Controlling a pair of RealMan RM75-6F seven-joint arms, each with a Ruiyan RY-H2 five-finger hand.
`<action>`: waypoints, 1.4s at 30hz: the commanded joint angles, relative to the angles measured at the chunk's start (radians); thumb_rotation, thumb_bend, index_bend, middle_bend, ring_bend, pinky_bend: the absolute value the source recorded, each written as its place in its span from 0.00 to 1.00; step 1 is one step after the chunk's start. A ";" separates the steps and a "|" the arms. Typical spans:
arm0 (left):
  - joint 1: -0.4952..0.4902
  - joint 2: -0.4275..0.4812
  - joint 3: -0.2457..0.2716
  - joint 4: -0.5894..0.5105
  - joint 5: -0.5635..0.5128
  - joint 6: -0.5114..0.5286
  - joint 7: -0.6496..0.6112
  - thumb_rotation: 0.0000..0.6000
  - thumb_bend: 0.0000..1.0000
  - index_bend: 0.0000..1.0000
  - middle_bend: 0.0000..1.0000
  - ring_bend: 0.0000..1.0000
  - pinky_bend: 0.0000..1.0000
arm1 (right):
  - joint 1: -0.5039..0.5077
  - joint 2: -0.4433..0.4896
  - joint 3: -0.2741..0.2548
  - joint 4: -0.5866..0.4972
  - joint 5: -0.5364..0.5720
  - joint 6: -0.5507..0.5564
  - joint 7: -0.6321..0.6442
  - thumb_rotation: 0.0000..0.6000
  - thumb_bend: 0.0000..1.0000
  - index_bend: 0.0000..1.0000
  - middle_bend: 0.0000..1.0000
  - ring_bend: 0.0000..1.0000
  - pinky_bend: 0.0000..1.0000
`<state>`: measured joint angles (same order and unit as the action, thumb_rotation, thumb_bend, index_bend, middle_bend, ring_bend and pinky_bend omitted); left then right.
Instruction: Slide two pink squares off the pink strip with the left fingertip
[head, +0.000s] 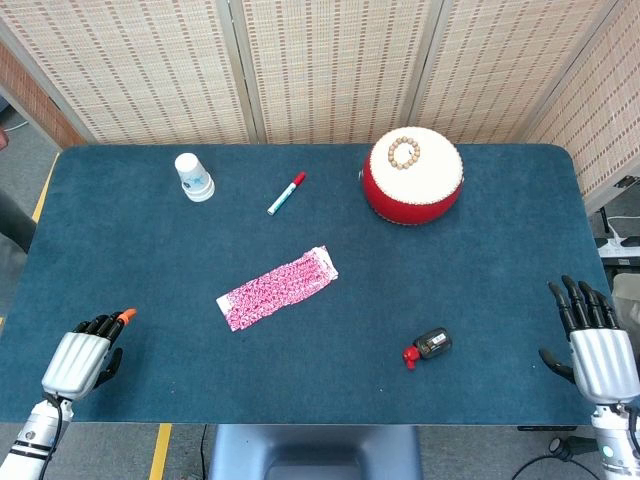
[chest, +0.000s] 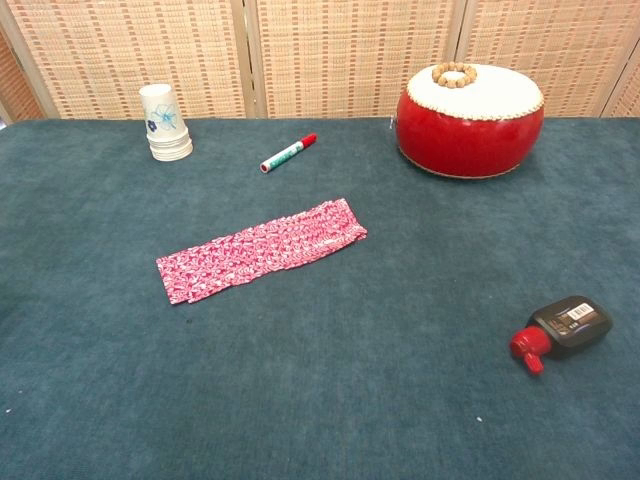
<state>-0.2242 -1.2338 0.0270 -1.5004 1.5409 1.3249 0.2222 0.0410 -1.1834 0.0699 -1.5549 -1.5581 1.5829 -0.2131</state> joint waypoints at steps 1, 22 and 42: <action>0.000 0.002 0.000 -0.001 -0.003 -0.002 -0.002 1.00 0.56 0.13 0.21 0.24 0.38 | -0.001 -0.001 0.000 0.000 -0.002 0.003 -0.002 1.00 0.05 0.00 0.00 0.00 0.12; -0.152 -0.092 -0.039 -0.048 -0.064 -0.239 0.168 1.00 0.80 0.00 0.74 0.74 0.59 | -0.020 -0.005 0.008 -0.017 -0.014 0.049 0.000 1.00 0.05 0.00 0.00 0.00 0.12; -0.304 -0.261 -0.090 -0.002 -0.371 -0.428 0.422 1.00 0.80 0.00 0.73 0.74 0.59 | -0.018 -0.003 0.013 -0.017 -0.004 0.037 0.009 1.00 0.05 0.00 0.00 0.00 0.12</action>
<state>-0.5195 -1.4842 -0.0626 -1.5120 1.1820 0.9040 0.6327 0.0232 -1.1859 0.0828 -1.5721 -1.5618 1.6203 -0.2039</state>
